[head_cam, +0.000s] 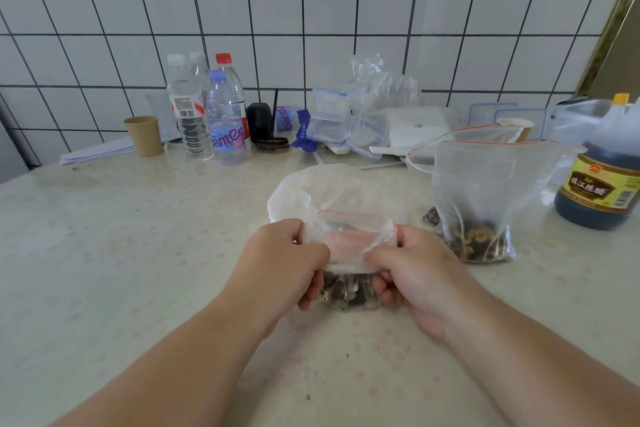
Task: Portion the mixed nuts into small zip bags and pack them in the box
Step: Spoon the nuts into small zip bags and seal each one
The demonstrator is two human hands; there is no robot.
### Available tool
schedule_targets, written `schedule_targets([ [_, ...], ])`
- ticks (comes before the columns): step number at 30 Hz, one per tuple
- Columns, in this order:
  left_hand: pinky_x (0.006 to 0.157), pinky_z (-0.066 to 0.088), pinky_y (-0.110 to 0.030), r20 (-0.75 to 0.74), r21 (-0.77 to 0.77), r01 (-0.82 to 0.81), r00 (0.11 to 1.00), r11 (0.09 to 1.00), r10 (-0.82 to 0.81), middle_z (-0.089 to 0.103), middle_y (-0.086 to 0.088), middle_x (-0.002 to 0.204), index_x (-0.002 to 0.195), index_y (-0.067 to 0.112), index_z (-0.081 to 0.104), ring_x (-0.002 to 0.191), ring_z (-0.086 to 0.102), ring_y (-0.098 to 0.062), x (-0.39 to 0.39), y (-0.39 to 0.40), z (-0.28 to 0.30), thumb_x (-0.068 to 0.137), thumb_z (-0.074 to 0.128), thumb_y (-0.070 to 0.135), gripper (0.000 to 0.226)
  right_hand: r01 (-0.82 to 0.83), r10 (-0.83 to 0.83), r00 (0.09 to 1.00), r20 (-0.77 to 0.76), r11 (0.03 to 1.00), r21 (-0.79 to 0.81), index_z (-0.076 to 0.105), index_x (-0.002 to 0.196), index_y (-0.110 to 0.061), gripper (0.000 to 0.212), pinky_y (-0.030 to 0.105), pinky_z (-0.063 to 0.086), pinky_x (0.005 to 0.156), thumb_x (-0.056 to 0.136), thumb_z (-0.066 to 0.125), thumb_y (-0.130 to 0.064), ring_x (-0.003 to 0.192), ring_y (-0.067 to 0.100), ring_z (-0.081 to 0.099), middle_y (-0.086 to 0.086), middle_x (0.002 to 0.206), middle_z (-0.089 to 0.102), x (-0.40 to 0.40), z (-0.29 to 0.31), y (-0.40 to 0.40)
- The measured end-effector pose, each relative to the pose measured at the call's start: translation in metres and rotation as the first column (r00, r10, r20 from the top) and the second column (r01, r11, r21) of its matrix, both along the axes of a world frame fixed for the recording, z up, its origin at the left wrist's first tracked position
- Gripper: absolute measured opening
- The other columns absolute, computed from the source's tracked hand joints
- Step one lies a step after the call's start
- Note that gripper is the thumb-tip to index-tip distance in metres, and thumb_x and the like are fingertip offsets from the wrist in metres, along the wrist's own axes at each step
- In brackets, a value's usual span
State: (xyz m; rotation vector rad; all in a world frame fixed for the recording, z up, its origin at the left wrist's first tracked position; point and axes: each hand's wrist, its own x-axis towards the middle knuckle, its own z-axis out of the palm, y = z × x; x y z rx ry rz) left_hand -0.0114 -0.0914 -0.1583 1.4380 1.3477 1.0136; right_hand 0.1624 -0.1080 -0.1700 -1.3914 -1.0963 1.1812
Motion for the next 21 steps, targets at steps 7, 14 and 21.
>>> schedule_targets([
  [7,0.045,0.047,-0.024,-0.024,-0.094,0.115,0.993,0.989,-0.118,0.065,-0.007,0.059,0.078,-0.003,0.069,0.047,0.057,-0.017,-0.012,0.005,0.002,0.082,0.078,0.008,0.014,-0.126,0.071,0.929,-0.364,0.984,-0.128,0.077,0.077,-0.011,0.012,0.027,0.048,0.045,0.078,0.065,-0.011,0.052,0.018,0.059,0.009,0.072,0.069,0.010,0.012,-0.002],
  [14,0.046,0.055,-0.026,0.414,-0.315,0.275,0.901,0.909,-0.129,0.069,-0.013,0.070,0.081,0.002,0.079,0.055,0.065,-0.018,-0.018,0.009,0.012,0.086,0.075,0.031,0.030,-0.157,0.090,0.932,-0.350,0.973,-0.169,0.068,0.067,-0.017,0.020,0.022,0.034,0.038,0.075,0.065,0.001,0.043,0.014,0.043,0.006,0.060,0.055,0.016,0.012,0.000],
  [21,0.044,0.051,-0.021,0.499,-0.294,0.280,0.860,0.914,-0.103,0.062,-0.010,0.065,0.076,0.005,0.070,0.050,0.058,-0.013,-0.013,0.012,0.004,0.072,0.082,0.023,0.022,-0.105,0.110,0.988,0.112,0.993,-0.046,0.056,0.057,-0.024,0.030,0.022,0.029,0.039,0.066,0.056,0.004,0.035,0.017,0.035,0.001,0.046,0.044,0.013,0.004,0.000],
])
